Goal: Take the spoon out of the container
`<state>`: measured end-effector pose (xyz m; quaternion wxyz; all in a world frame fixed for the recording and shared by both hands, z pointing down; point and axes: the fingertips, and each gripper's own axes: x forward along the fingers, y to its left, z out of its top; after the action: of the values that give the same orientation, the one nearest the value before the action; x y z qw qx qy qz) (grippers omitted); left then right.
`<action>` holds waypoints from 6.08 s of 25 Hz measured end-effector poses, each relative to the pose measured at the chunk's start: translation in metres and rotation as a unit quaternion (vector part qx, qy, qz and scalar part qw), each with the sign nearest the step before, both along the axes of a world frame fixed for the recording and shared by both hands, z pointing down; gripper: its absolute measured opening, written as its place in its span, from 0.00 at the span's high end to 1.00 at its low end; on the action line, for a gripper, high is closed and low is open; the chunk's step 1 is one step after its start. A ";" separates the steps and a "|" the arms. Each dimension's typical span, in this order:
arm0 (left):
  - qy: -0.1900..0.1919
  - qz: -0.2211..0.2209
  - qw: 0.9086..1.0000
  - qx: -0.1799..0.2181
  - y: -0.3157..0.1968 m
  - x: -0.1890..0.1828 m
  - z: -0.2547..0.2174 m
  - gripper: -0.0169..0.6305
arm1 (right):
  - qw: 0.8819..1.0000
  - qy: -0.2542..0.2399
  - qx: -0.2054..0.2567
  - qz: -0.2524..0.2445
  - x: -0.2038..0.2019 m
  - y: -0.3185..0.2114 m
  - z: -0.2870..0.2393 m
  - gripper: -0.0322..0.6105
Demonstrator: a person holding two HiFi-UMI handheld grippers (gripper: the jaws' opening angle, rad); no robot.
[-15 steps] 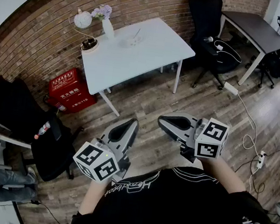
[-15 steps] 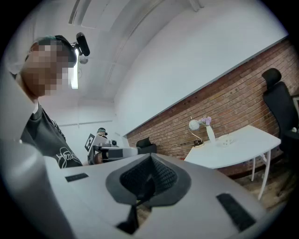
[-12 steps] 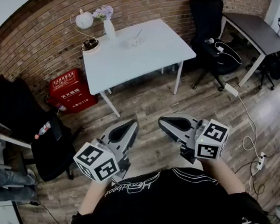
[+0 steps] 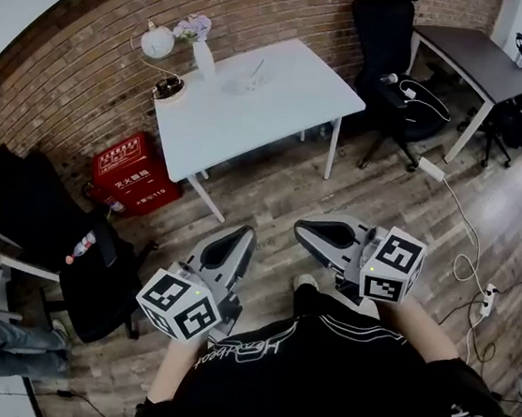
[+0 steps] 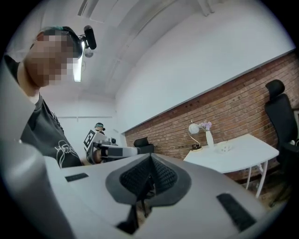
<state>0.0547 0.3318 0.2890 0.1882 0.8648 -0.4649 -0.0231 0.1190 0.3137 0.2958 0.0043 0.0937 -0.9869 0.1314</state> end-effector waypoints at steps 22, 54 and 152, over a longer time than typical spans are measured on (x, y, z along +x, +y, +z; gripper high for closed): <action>0.015 -0.033 0.998 -0.049 -0.194 -0.092 0.034 0.97 | 0.998 -0.008 -0.040 -0.047 -0.097 -0.207 0.026 0.95; 0.020 0.004 0.998 -0.052 -0.452 -0.176 0.034 0.97 | 0.998 -0.016 -0.051 0.042 -0.161 -0.465 0.016 0.95; 0.064 -0.054 0.982 -0.168 -0.560 -0.272 0.160 0.97 | 0.972 -0.013 -0.102 0.213 -0.200 -0.672 0.119 0.95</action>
<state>-0.2168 -0.2284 0.4486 0.3586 0.7913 -0.4951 -0.0101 -0.0810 -0.3581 0.4146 -0.0273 0.2993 -0.9255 0.2305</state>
